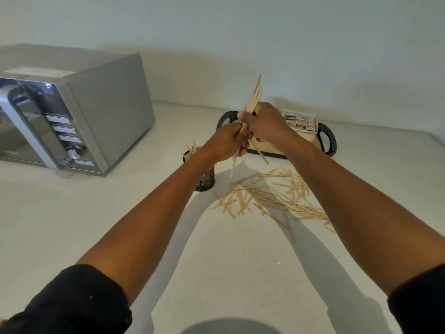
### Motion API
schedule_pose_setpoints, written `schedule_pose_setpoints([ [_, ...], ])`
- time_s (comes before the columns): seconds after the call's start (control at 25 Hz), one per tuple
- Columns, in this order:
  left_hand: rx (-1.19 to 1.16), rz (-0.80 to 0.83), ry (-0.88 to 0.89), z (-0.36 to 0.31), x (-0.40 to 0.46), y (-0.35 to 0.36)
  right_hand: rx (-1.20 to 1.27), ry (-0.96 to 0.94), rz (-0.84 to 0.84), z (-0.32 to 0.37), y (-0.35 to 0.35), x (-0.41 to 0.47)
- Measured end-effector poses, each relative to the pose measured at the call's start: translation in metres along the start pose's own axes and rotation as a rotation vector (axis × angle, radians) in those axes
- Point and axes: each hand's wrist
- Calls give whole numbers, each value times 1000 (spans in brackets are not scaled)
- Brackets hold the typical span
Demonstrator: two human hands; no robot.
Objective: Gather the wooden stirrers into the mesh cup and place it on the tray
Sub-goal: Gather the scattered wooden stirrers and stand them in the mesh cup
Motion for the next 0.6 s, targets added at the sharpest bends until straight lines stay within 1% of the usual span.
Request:
schedule_pose_setpoints([
  [0.12,87,-63,14,10,-2,-41,47,-45,5,32,17,13],
  [0.24,60,-116,-18,20,-4,-70,72,-82,26,60,34,23],
  [0.36,87,-193,14,24,-7,-85,81,-124,24,79,48,33],
  [0.48,174,-276,20,33,-11,-89,59,-156,41,85,63,39],
  [0.6,272,-224,-39,49,-18,-83,-11,-147,77,71,84,38],
])
Point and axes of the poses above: each hand's wrist, its own x-axis towards the middle knuckle, its own y-axis out of the palm, z = x × y, and after that the axes turned 5 degrees about y, right-handed
